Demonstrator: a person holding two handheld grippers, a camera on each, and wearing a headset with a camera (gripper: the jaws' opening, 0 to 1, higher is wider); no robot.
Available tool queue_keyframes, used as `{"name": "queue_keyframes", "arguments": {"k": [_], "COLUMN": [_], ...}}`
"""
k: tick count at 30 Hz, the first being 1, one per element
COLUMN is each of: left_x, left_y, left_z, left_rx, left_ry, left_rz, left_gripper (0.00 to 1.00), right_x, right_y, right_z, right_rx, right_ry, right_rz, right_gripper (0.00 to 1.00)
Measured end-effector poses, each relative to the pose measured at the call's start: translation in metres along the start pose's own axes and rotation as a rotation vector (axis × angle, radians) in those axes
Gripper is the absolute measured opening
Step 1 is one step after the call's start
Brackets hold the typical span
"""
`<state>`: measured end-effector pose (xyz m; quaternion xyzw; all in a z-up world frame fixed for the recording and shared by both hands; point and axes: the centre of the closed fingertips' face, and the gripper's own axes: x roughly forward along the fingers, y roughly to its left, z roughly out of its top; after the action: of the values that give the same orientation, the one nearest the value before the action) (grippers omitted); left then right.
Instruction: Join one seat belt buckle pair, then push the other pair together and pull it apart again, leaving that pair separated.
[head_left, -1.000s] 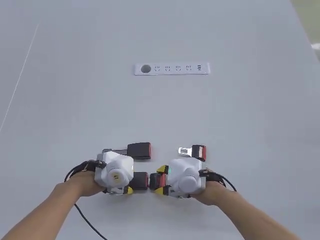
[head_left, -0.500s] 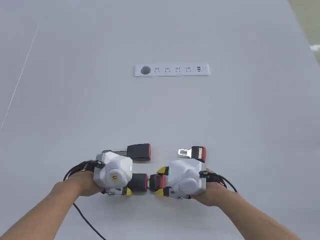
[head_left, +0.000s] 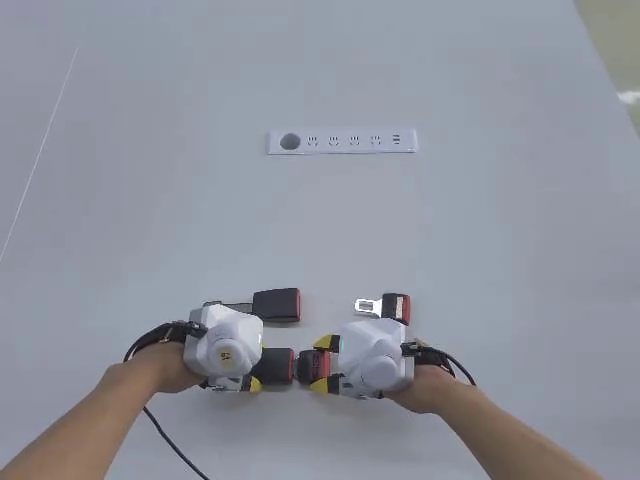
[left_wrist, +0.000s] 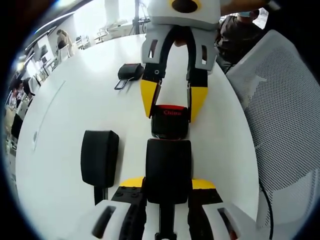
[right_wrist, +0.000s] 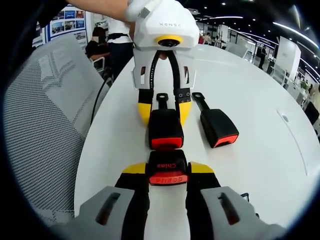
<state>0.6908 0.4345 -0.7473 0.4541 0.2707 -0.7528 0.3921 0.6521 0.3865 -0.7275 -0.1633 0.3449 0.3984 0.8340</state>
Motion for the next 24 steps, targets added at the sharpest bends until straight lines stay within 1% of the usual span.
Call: {"name": "queue_keyframes", "arguments": {"k": [4,5,10,15,18,20,21,23,24], "left_x": [0.0002,0.0005,0.0012,0.0011,0.0005,0.0004,0.0001,0.0001,0.0001], "left_y": [0.0003,0.0008,0.0007,0.0008,0.0012,0.0004,-0.0001,-0.0013,-0.0015], "left_z": [0.0003,0.0008,0.0017,0.0023,0.0012,0.0012,0.0007,0.0012,0.0013], "left_rx": [-0.008,-0.025,-0.026,-0.023,-0.025,-0.01,-0.008,-0.017,-0.019], "left_ry": [0.0,0.006,0.017,0.03,0.014,0.018,0.013,-0.012,-0.015], "left_rz": [0.004,0.002,0.009,0.005,0.005,0.006,0.006,0.004,0.003], "left_gripper": [0.31,0.31,0.31,0.31,0.31,0.31,0.31,0.31,0.31], "right_x": [0.0005,0.0007,0.0013,0.0018,0.0015,0.0016,0.0015,0.0003,0.0], "right_y": [0.0,0.0001,-0.0003,-0.0003,-0.0001,-0.0001,0.0001,0.0005,0.0005], "right_z": [-0.0005,-0.0003,0.0,0.0003,-0.0001,-0.0013,-0.0024,-0.0029,-0.0029], "right_rx": [0.004,0.008,0.017,0.02,0.014,0.005,0.001,0.0,0.0], "right_ry": [0.0,0.002,0.01,0.016,0.017,0.019,0.017,0.009,0.008], "right_rz": [0.001,0.0,-0.004,-0.002,-0.004,-0.002,-0.001,0.004,0.004], "right_gripper": [0.24,0.24,0.25,0.25,0.24,0.24,0.24,0.24,0.24]}}
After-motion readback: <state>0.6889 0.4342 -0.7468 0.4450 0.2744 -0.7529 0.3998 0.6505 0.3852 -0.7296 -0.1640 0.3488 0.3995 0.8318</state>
